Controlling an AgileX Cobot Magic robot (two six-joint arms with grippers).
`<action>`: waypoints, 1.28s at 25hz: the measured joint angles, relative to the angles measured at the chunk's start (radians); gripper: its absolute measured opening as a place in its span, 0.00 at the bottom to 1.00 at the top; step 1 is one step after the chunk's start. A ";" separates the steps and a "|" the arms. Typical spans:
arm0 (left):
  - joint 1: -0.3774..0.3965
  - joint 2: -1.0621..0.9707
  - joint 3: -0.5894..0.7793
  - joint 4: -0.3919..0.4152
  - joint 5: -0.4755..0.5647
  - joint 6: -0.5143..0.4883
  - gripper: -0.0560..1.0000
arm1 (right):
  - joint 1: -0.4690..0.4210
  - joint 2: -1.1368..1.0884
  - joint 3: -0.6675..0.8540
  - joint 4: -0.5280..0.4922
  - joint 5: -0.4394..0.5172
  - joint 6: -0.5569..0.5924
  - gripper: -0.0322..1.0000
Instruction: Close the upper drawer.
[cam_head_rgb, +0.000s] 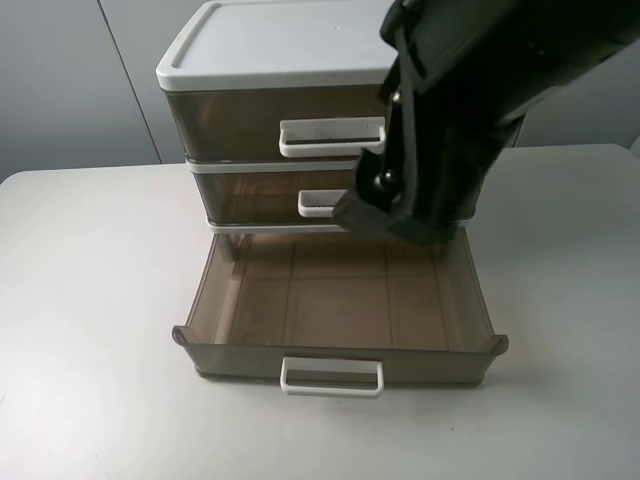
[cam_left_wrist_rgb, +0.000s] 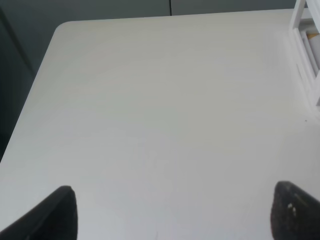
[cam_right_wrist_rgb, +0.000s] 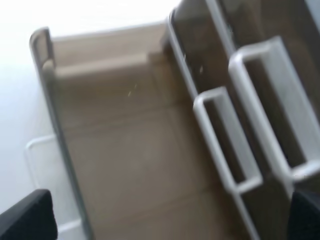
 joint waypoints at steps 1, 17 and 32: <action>0.000 0.000 0.000 0.000 0.000 0.000 0.75 | 0.000 -0.039 0.021 0.000 0.018 0.015 0.71; 0.000 0.000 0.000 0.000 0.000 0.000 0.75 | 0.000 -0.760 0.403 0.094 0.244 0.332 0.71; 0.000 0.000 0.000 0.000 0.000 -0.004 0.75 | 0.000 -1.141 0.561 0.089 0.255 0.401 0.71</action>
